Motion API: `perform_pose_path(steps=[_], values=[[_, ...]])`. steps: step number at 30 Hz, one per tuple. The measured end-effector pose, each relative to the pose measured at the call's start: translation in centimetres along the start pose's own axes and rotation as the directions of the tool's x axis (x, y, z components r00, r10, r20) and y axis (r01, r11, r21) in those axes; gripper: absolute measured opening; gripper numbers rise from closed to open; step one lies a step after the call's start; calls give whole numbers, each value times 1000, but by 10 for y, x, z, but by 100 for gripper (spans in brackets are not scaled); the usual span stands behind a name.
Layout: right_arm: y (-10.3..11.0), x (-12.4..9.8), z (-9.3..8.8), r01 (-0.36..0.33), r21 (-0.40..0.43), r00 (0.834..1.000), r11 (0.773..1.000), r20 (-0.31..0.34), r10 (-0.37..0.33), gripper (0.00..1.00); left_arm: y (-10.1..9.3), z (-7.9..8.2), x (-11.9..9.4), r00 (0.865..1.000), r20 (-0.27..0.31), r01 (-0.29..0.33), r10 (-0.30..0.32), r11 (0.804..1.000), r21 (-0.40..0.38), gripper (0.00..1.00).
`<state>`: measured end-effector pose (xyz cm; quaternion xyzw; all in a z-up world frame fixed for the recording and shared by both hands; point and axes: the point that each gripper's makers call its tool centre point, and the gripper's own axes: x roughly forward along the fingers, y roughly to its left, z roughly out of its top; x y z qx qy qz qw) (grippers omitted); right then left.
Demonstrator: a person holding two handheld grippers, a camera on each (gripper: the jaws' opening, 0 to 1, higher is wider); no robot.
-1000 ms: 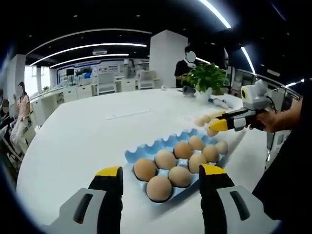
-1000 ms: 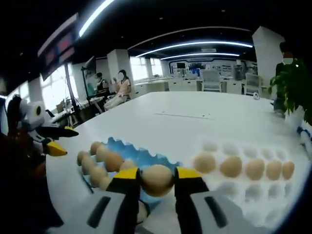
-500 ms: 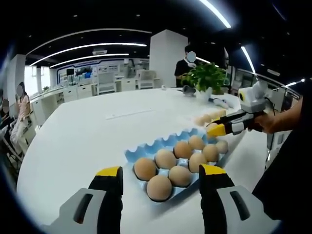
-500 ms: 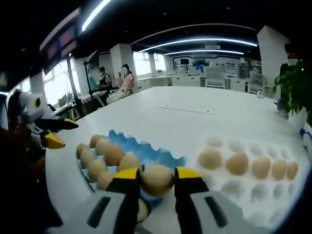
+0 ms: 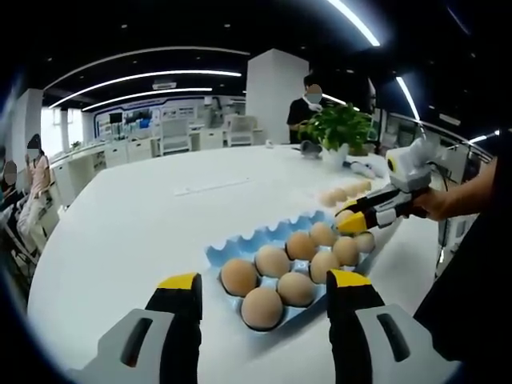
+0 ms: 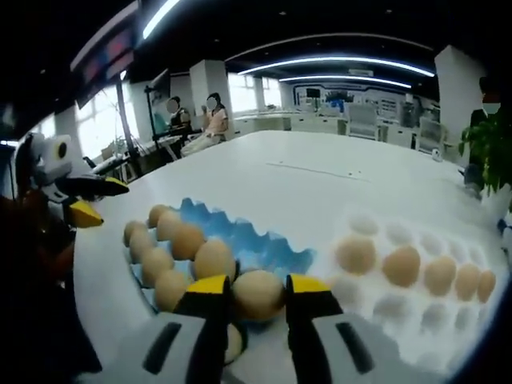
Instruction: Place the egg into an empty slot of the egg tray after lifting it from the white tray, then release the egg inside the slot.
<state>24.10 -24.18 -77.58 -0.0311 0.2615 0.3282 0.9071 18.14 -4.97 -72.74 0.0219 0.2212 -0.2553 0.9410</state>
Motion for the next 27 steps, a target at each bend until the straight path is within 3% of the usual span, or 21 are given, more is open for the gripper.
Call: perform_pose_path(steps=[9, 14, 27], values=[[2, 1, -3, -16, -24, 1000, 1000, -8, 16, 27, -1, 1, 0, 1000, 1, 4, -4, 1000, 2, 63], [5, 1, -4, -18, -105, 1000, 994, -19, 17, 27, -2, 2, 0, 1000, 3, 6, -6, 1000, 3, 63], [3, 2, -4, -41, -55, 999, 998, -15, 41, 29, -4, 4, 1, 1000, 7, 13, -13, 1000, 6, 63]])
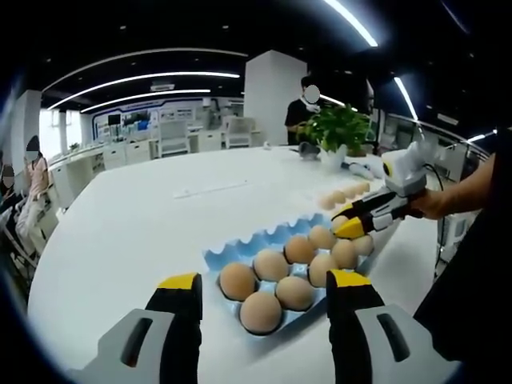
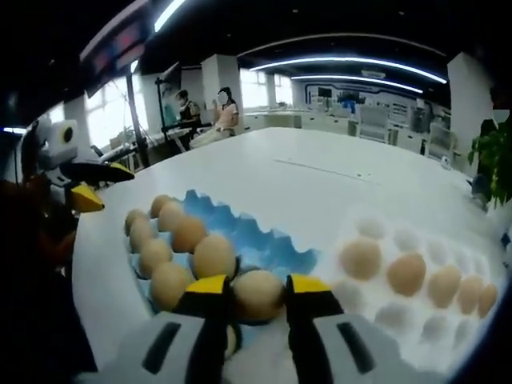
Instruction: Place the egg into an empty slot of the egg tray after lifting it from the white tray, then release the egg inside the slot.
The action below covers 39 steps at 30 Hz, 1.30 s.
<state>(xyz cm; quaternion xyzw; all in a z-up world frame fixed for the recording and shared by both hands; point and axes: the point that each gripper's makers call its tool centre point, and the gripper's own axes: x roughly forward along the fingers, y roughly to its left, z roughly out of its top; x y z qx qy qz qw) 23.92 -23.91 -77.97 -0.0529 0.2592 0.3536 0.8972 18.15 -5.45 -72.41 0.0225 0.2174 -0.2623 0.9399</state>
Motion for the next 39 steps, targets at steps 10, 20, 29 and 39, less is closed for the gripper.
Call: perform_pose_path(steps=[10, 20, 29, 39], values=[[-15, -13, 20, 19, 78, 996, 997, 90, -26, 31, 4, 0, -3, 1000, 2, -11, 11, 1000, -9, 63], [-75, -24, 47, 281, 85, 937, 956, 193, -293, 30, 3, -2, -3, 1000, -3, -12, 12, 1000, -10, 63], [-94, -2, 37, 326, 129, 929, 936, 140, -343, 30, 6, -1, -4, 1000, -2, -15, 15, 1000, -7, 63], [-98, 10, 21, 322, 98, 940, 942, 81, -330, 32, 5, -2, -4, 1000, -7, -16, 16, 1000, -9, 63]])
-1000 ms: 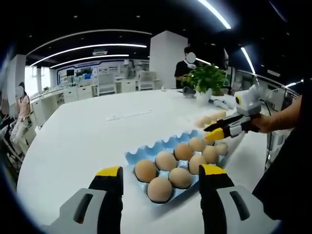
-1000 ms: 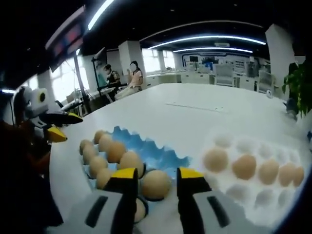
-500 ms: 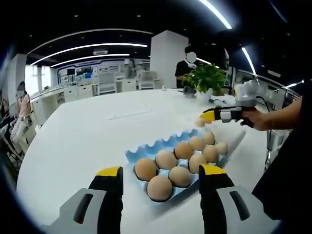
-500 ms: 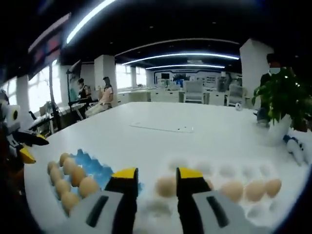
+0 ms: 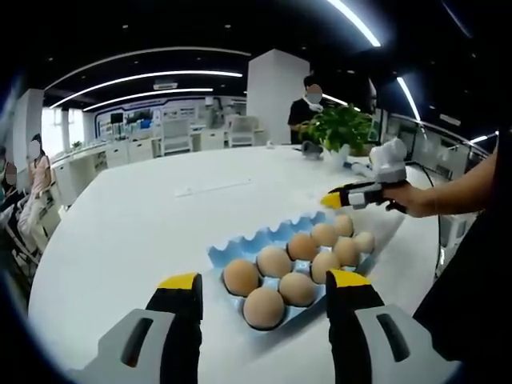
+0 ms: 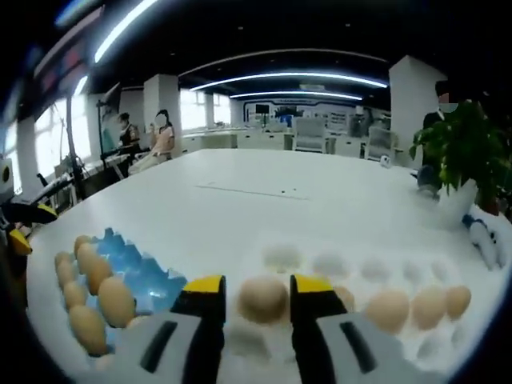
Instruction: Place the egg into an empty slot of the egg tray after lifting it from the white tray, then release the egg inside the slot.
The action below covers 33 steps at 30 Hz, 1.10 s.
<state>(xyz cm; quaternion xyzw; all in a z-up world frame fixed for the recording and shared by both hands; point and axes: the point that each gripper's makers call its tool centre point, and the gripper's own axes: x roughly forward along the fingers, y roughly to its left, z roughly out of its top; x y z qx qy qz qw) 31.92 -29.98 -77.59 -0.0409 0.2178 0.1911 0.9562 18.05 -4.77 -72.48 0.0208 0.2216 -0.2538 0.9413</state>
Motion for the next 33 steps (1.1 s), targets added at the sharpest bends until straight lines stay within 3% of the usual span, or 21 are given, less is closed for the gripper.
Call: perform_pose_path(steps=[3, 9, 17, 25, 33], values=[[2, -1, -2, -13, -75, 1000, 997, -4, 12, 29, 0, 1, 0, 1000, 3, -1, 1, 1000, 1, 63], [-2, -1, -2, -24, -66, 1000, 998, 8, 25, 26, 2, 1, 0, 1000, -2, -4, 4, 1000, -3, 62], [-1, 0, -2, -41, -123, 999, 992, 12, 43, 25, 2, 2, 1, 1000, -4, -5, 5, 1000, 0, 62], [-3, -4, 2, -39, -78, 999, 996, 27, 41, 23, 3, 5, 1, 1000, 0, -7, 7, 1000, 12, 61], [-8, -19, 21, -36, -54, 997, 998, 72, 40, 23, 7, 3, 0, 1000, 0, -22, 22, 1000, 8, 61]])
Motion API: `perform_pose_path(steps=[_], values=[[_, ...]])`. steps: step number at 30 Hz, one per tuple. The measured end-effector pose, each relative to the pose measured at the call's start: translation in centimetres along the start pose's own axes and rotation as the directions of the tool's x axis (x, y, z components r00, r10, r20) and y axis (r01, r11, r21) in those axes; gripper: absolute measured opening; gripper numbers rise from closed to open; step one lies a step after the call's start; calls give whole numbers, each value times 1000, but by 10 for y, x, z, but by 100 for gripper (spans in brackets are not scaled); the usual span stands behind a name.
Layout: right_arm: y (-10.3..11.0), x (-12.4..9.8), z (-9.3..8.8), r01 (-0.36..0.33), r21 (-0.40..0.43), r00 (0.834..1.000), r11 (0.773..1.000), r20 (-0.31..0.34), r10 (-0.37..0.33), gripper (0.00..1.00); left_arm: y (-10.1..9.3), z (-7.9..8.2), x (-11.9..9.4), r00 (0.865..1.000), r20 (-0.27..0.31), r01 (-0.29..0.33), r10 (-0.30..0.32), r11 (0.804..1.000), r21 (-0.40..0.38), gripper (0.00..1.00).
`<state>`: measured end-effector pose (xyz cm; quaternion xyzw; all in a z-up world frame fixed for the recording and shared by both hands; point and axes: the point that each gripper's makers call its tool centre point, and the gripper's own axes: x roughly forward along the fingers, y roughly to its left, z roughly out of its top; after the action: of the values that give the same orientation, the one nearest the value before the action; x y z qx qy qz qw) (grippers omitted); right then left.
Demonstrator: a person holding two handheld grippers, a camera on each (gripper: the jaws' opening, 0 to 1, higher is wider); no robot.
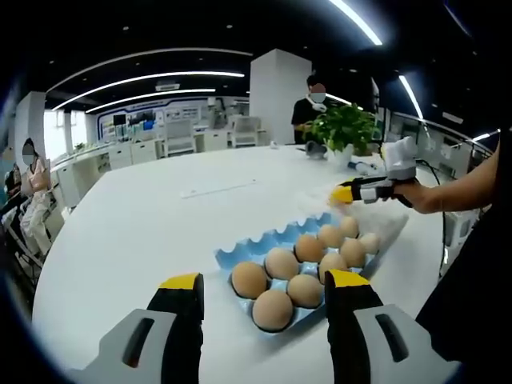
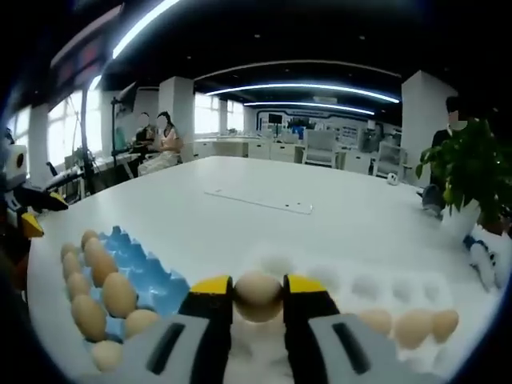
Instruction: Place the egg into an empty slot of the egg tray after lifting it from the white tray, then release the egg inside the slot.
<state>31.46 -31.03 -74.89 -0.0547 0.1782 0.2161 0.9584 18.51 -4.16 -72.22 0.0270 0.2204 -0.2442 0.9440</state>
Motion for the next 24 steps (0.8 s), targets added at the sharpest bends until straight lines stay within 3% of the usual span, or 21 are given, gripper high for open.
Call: perform_pose_path(steps=[10, 24], values=[[3, -8, 12, 1, 25, 999, 1000, 33, -2, 23, -2, 1, 2, 1000, 2, 9, -9, 1000, 8, 62], [48, 5, 35, -101, 15, 993, 995, 68, 100, 23, 1, -1, 0, 1000, 0, 5, -5, 1000, 5, 62]])
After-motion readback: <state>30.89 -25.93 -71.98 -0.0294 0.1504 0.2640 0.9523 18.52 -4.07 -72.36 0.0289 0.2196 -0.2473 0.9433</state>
